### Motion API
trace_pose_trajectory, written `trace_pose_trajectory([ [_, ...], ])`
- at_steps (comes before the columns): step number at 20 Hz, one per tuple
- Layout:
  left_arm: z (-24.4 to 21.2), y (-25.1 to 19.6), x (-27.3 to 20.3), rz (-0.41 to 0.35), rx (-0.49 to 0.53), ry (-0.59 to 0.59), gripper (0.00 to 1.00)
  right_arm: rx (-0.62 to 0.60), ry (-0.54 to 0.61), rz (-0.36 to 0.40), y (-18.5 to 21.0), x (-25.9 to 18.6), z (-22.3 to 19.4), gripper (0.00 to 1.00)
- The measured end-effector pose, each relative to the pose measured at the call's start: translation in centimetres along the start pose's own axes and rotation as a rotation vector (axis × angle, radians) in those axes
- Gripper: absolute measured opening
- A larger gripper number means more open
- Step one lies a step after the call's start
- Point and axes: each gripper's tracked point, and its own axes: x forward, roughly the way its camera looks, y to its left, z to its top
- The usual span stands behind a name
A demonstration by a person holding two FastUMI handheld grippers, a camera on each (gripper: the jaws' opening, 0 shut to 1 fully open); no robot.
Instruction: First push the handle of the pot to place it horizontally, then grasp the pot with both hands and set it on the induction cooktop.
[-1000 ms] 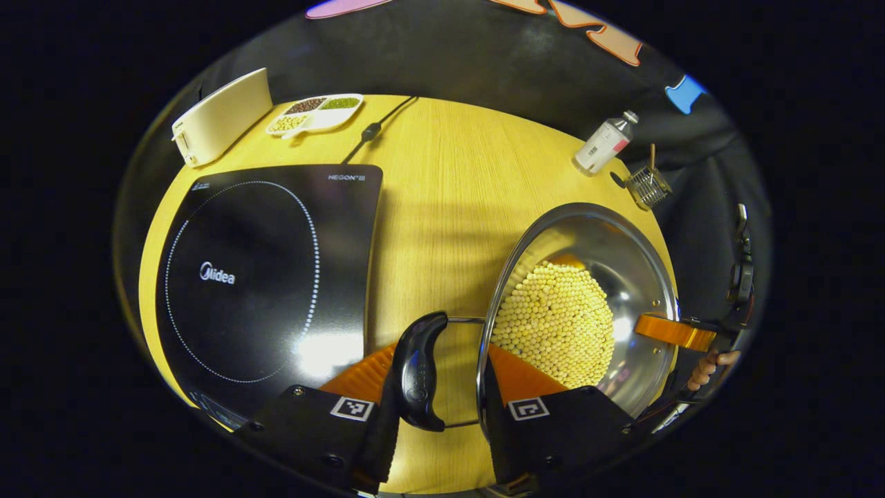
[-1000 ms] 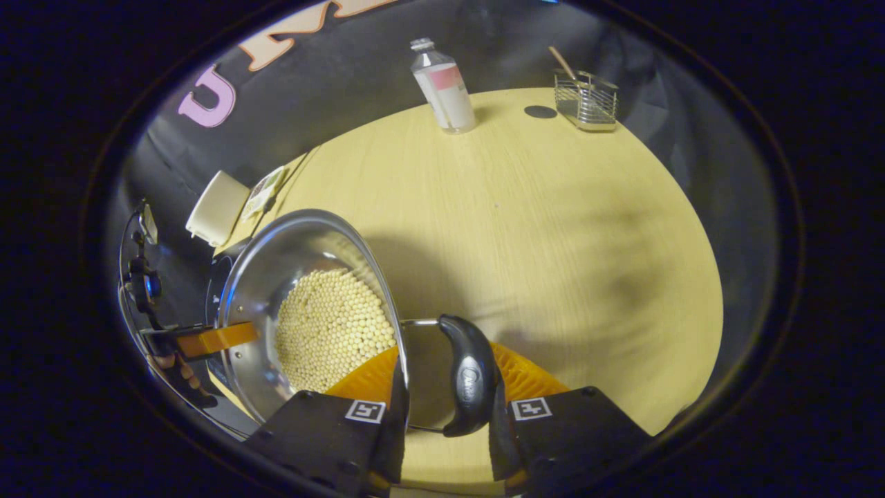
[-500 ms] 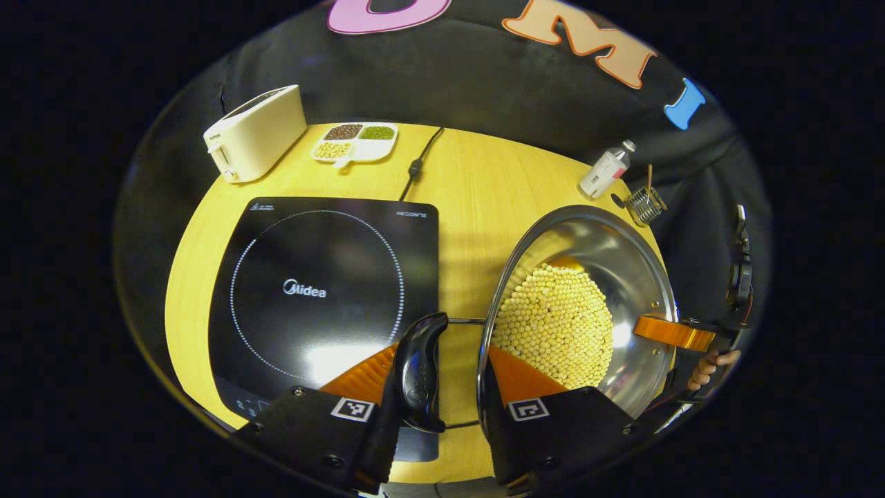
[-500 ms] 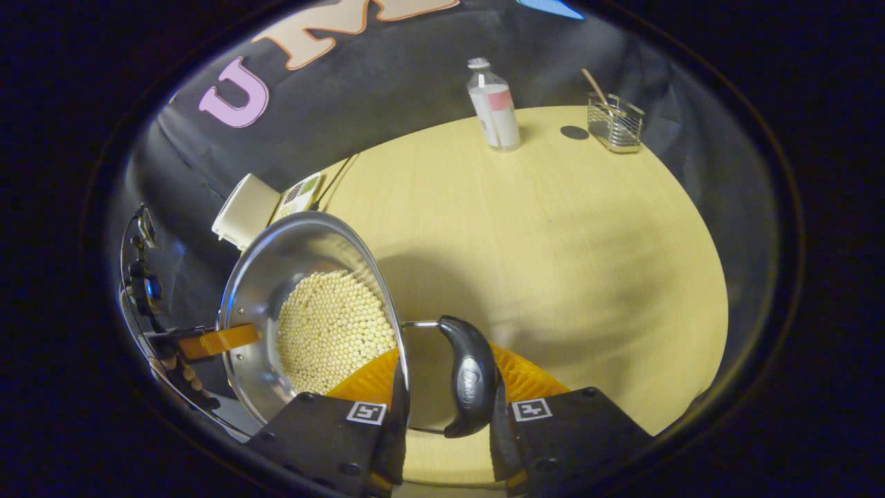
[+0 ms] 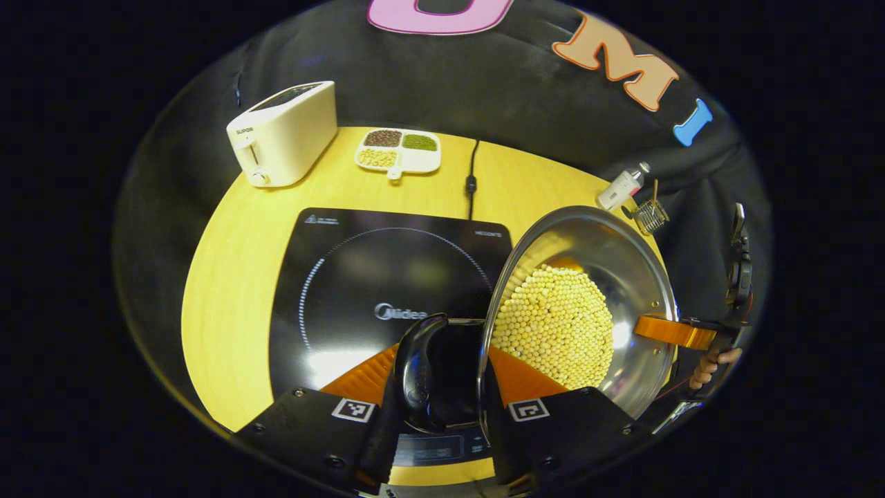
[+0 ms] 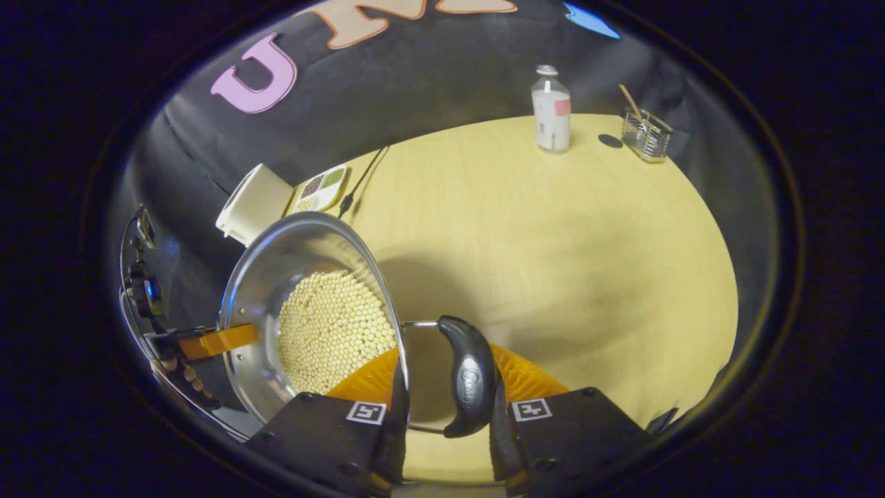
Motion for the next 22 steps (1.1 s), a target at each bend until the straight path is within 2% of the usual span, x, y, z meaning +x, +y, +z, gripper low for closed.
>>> trace_pose_trajectory([
  [7,1.1,7.3,-0.2,-0.001,0.008,0.006,0.57,0.003,0.027,-0.02,7.2,2.9,-1.3,0.44],
  [12,0.6,11.1,-0.1,0.005,-0.016,0.024,0.55,-0.015,0.054,-0.031,10.4,4.6,-2.1,0.44],
  [16,2.1,13.2,0.0,0.015,0.029,-0.031,0.55,0.005,0.055,-0.023,12.6,5.8,-1.8,0.44],
  [22,3.1,13.6,-0.6,0.015,0.065,-0.092,0.55,0.025,0.029,-0.022,14.0,6.9,-0.8,0.44],
])
